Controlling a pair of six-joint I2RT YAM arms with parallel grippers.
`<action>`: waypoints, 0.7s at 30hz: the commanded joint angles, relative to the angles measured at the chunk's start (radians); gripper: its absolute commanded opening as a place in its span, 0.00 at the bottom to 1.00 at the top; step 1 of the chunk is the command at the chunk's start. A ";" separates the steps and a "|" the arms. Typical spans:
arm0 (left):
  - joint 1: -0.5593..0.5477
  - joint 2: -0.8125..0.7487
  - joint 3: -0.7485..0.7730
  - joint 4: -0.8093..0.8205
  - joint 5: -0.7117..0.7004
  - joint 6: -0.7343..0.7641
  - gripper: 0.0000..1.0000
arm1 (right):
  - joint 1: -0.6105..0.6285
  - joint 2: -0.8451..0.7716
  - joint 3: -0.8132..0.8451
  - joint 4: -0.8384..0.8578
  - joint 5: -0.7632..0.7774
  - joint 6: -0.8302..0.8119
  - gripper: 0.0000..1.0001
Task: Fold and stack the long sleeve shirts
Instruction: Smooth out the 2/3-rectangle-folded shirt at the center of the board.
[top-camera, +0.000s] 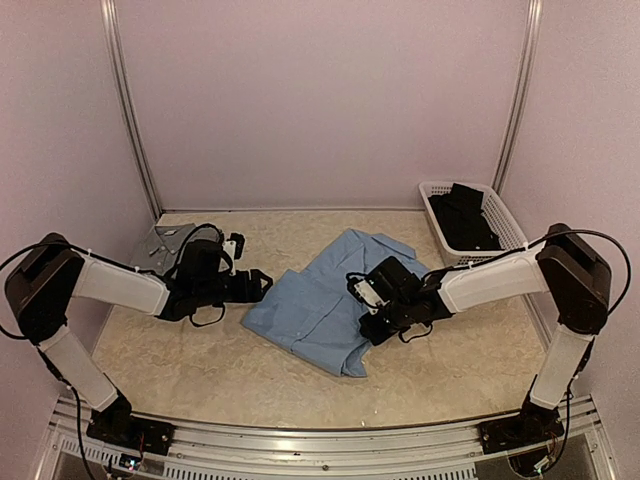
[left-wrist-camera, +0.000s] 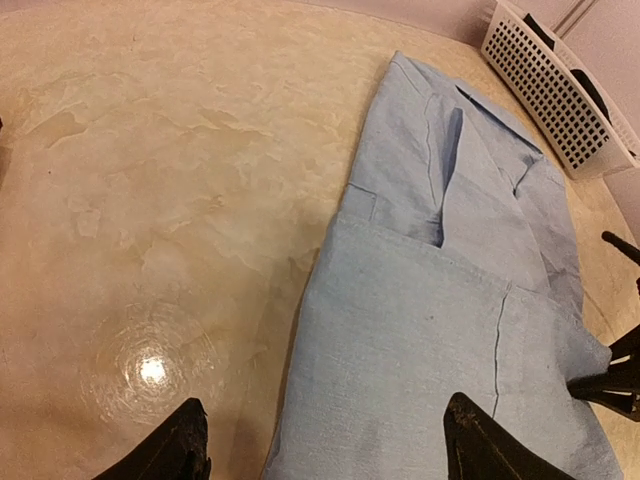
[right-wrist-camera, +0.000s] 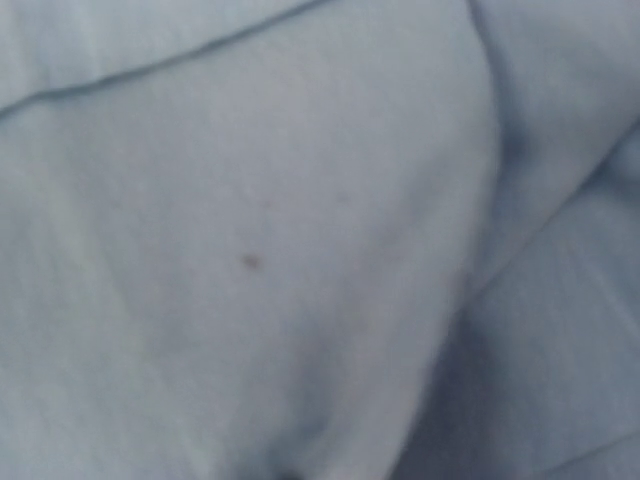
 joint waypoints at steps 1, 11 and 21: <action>-0.029 -0.007 -0.004 -0.005 0.001 0.043 0.76 | -0.003 0.000 -0.017 -0.044 0.036 0.011 0.22; -0.089 0.031 -0.004 -0.053 -0.107 0.078 0.76 | 0.033 -0.137 -0.078 -0.134 0.135 0.041 0.54; -0.094 -0.058 -0.042 -0.106 -0.190 0.072 0.80 | 0.247 -0.199 -0.054 -0.121 0.257 0.024 0.79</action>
